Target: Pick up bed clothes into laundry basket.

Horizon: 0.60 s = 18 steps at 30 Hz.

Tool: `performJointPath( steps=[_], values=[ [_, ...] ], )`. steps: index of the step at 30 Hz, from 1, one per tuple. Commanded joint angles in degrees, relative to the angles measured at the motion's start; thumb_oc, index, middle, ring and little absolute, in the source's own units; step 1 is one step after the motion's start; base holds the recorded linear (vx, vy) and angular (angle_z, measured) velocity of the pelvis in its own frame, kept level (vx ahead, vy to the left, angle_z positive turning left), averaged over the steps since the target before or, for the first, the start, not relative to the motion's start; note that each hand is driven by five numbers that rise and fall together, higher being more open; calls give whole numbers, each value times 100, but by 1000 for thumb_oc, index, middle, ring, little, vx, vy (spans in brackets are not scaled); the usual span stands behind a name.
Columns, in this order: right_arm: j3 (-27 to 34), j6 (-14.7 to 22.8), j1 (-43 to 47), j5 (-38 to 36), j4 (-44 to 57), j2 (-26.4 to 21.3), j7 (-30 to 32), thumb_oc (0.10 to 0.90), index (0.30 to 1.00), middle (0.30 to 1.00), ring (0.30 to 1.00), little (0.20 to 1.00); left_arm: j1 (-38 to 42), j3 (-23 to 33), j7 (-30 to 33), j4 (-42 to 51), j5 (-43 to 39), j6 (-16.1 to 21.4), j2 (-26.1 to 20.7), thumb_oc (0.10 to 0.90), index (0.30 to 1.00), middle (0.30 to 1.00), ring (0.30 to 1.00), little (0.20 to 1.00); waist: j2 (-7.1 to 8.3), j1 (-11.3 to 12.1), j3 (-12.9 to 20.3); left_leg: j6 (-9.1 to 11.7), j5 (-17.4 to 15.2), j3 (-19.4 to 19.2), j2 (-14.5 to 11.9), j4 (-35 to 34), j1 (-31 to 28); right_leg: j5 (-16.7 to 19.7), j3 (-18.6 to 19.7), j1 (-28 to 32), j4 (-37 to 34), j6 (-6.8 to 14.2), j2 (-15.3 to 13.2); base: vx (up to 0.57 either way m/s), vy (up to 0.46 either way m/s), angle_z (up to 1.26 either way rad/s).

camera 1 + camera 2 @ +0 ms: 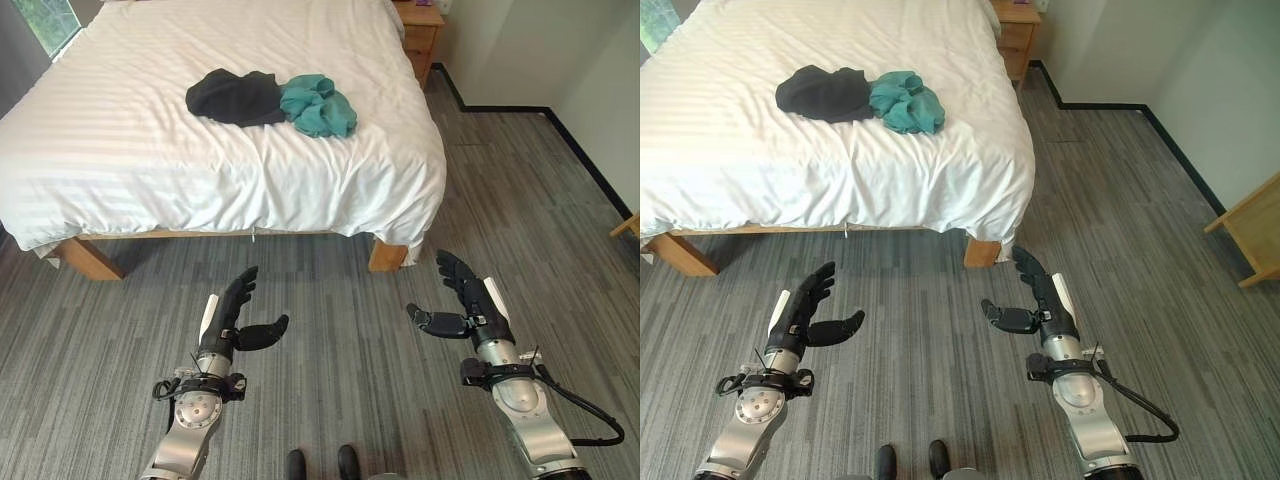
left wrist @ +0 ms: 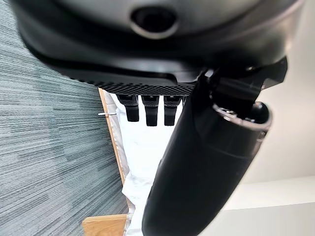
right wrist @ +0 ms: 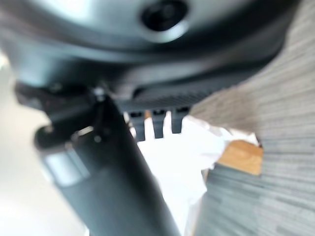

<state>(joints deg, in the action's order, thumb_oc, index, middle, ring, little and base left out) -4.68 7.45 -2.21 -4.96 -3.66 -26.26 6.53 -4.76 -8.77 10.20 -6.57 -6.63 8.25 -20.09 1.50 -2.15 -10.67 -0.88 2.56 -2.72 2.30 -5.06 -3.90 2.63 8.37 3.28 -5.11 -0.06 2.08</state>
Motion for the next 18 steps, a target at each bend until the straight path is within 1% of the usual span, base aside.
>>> performJointPath(
  steps=[1, 4, 9, 10, 11, 12, 14, 15, 16, 17, 18],
  values=[
    [85, 649, 390, 38, 383, 144, 129, 800, 900, 900, 900, 900, 358, 85, -18, 283, 174, 387, -261, 800, 900, 900, 900, 900, 258, 84, 453, 358, -562, -116, -236, 6, -64, -120, 738, -111, 11, 977, -580, 0, 0, 0],
    [56, 619, 366, 86, 335, 196, 152, 800, 900, 900, 900, 900, 369, 84, 13, 310, 187, 380, -244, 800, 900, 900, 900, 900, 264, 82, 437, 360, -557, -114, -244, 6, -61, -123, 743, -118, 11, 981, -579, 0, 0, 0],
    [25, 457, 396, 468, 222, 111, 380, 800, 900, 900, 900, 900, 432, 89, 110, 367, 198, 341, -314, 800, 900, 900, 900, 900, 294, 71, 362, 302, -565, -95, -231, 6, -14, -114, 784, -204, 64, 1007, -592, -6, -1, -1],
    [2, 401, 431, 550, 198, 65, 434, 800, 900, 900, 900, 900, 454, 89, 161, 393, 209, 331, -352, 800, 900, 900, 900, 900, 296, 75, 297, 269, -545, -57, -226, 6, -2, -121, 797, -303, 231, 1014, -552, -46, -5, -4],
    [-26, 373, 472, 635, 189, 18, 450, 800, 900, 900, 900, 900, 477, 96, 186, 436, 240, 320, -383, 800, 900, 900, 900, 900, 285, 97, 238, 220, -539, -25, -218, 6, 42, -195, 832, -520, 599, 1011, -456, -41, 14, -11],
    [-47, 336, 489, 755, 209, -100, 442, 800, 900, 900, 900, 900, 467, 129, 187, 499, 320, 302, -447, 800, 900, 900, 900, 900, 279, 125, 133, 148, -550, 47, -198, 6, 17, -151, 863, -824, 1231, 1120, -291, -27, 33, -13],
    [-117, 266, 549, 834, 167, -219, 419, 800, 900, 900, 900, 900, 465, 111, 195, 514, 377, 248, -475, 800, 900, 900, 900, 900, 253, 83, -47, 91, -537, 134, -205, 6, -48, 138, 922, -1266, 2134, 1318, -58, -19, 30, -17],
    [-146, 255, 588, 860, 147, -271, 433, 800, 900, 900, 900, 900, 494, 120, 212, 497, 409, 223, -500, 800, 900, 900, 900, 900, 208, 74, -111, 100, -524, 167, -257, 6, -43, 121, 894, -1497, 2492, 1321, 37, 53, -9, -5],
    [-175, 268, 631, 903, 144, -317, 457, 800, 900, 900, 900, 900, 527, 146, 242, 478, 449, 217, -518, 800, 900, 900, 900, 900, 192, 85, -125, 125, -547, 179, -286, 6, -33, 6, 809, -1612, 2640, 1255, 26, 154, -5, 14],
    [-171, 263, 653, 942, 166, -358, 458, 800, 900, 900, 900, 900, 551, 151, 253, 471, 458, 211, -536, 800, 900, 900, 900, 900, 200, 95, -114, 152, -581, 161, -274, 6, -57, -178, 672, -1620, 2484, 1117, 28, 217, -12, 25],
    [-161, 255, 644, 960, 190, -389, 460, 800, 900, 900, 900, 900, 582, 133, 265, 456, 452, 209, -537, 800, 900, 900, 900, 900, 224, 73, -118, 167, -616, 197, -255, 6, -88, -324, 578, -1593, 2255, 1053, 96, 262, -12, 14]
  ],
)
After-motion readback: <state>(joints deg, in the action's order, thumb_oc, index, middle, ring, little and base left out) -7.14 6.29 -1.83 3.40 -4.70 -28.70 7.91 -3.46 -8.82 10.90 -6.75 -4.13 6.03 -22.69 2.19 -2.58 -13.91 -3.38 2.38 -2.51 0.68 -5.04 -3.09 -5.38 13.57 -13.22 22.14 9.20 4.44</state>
